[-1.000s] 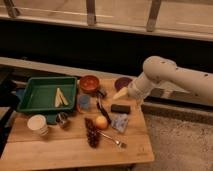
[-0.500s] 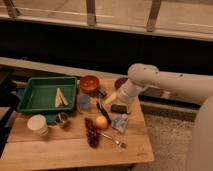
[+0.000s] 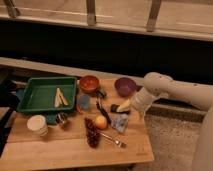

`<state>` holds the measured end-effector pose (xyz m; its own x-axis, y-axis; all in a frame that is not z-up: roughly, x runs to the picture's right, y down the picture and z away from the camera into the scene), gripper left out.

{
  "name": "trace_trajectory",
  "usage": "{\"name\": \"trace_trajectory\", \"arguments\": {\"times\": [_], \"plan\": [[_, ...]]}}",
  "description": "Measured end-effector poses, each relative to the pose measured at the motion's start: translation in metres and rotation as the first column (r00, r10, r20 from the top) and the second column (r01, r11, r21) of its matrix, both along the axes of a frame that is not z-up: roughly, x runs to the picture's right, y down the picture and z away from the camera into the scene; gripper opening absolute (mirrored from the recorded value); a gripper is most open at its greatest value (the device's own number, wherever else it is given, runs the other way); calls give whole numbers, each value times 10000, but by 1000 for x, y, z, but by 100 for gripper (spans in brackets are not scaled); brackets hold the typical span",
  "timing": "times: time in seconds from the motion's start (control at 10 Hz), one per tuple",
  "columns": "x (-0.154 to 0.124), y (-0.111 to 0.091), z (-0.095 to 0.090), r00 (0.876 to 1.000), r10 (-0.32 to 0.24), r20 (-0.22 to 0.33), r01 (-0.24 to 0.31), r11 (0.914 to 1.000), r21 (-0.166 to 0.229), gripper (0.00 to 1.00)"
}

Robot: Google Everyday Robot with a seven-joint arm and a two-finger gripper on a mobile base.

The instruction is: Place towel in purple bowl

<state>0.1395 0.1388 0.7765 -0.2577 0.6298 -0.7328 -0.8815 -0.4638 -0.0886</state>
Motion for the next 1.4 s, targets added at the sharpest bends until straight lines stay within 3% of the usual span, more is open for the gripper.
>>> {"name": "trace_trajectory", "arguments": {"times": [0.4,0.8,1.2,1.4], "plan": [[-1,0,1,9999,-86,-54,86,10000,14,80],[-6,25,26,9967,-575,-568,544,9970,-551,80],[-22,50,43,9969,-737,-289,698,9906,-1173,80],[-38,63,46,9963,-860,91,865,9882,-1264,69]]}}
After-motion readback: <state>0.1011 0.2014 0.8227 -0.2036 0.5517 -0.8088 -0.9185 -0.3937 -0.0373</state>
